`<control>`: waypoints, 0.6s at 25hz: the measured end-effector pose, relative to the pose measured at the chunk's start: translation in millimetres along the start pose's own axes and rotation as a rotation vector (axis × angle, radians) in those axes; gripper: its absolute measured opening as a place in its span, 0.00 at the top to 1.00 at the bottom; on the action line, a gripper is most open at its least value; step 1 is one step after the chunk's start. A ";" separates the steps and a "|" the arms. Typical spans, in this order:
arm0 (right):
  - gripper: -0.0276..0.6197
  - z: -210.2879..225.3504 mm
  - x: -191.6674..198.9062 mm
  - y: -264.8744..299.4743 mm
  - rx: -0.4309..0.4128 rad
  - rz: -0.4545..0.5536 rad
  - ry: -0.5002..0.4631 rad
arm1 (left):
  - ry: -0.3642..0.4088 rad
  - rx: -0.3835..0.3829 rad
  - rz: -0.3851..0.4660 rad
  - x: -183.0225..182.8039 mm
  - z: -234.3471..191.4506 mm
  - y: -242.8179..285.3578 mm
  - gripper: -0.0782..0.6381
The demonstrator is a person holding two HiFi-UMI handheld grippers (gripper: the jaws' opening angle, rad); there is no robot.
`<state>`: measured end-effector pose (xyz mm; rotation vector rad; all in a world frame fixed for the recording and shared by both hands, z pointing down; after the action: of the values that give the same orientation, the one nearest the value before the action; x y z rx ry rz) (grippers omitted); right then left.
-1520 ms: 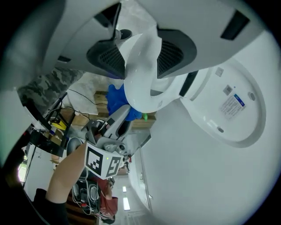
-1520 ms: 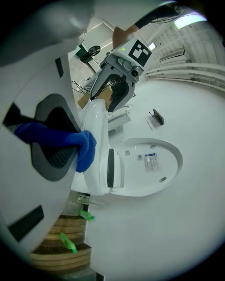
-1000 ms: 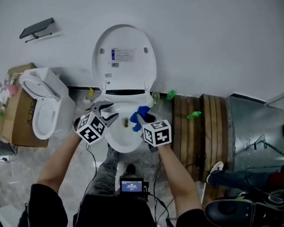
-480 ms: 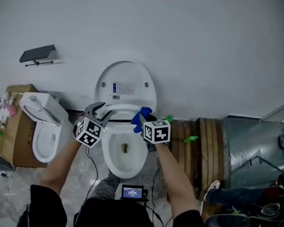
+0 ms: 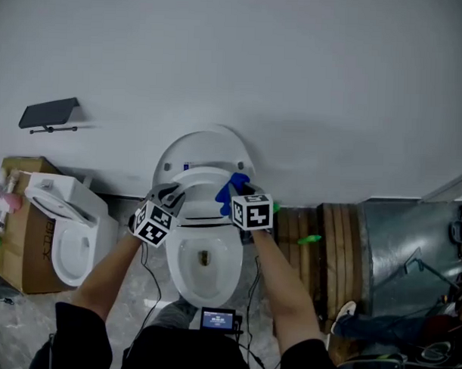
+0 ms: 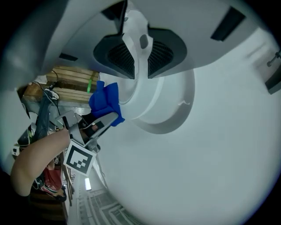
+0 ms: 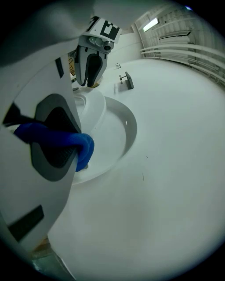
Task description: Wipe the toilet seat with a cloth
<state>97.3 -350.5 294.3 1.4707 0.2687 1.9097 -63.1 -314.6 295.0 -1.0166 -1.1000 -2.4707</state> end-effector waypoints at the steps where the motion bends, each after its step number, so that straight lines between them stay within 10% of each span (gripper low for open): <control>1: 0.86 1.8 -4.7 4.7 0.011 -0.002 -0.011 | -0.008 0.005 0.001 0.1 -3.9 6.4 0.75; 15: 0.86 7.4 -40.4 67.7 0.142 0.007 -0.061 | -0.089 0.077 0.022 25.7 -47.5 55.8 0.75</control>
<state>81.4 -427.6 303.3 1.6219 0.3781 1.8801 -78.8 -386.1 321.1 -1.1192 -1.1938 -2.3672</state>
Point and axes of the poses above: the fingertips, and each gripper's own axes: y forward along the fingers, z to its right, x out of its underside, the point moved 1 cm from there along -y, backward along the fingers, and after that the axes turned 14 degrees about y, right-handed, at the moved point
